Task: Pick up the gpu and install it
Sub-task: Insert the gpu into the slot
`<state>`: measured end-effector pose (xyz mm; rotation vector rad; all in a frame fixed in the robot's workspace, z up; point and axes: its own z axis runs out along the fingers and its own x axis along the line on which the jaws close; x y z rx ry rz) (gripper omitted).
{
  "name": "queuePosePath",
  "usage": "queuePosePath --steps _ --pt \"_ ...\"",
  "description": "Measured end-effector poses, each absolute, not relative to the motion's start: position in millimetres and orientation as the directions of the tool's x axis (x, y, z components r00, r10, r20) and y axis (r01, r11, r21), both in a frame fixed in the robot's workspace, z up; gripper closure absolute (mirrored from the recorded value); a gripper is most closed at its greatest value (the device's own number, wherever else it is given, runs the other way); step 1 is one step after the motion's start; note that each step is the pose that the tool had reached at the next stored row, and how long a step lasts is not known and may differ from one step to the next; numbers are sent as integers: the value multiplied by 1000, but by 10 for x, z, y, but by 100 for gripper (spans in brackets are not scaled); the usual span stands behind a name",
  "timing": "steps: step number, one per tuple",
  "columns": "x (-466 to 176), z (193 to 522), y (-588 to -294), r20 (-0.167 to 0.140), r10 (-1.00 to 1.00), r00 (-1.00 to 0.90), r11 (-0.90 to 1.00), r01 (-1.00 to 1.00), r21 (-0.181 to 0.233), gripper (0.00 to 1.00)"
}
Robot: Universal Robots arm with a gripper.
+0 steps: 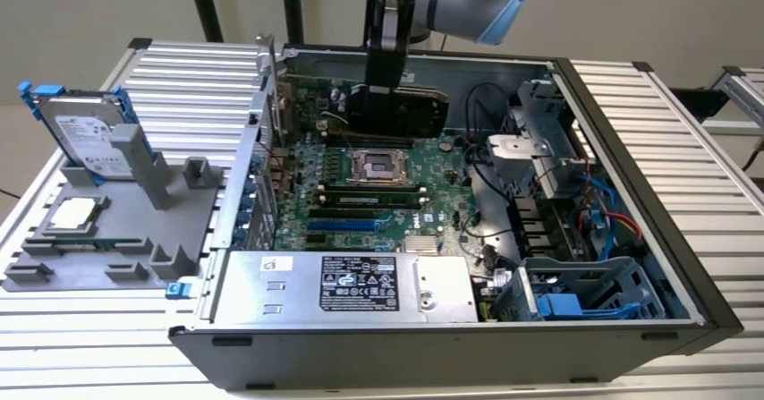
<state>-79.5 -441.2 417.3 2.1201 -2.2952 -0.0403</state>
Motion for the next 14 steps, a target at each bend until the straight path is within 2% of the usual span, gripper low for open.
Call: queuePosePath --steps 14 --pt "-795 4139 -4412 -5 -997 -79 79 -996 30 100"
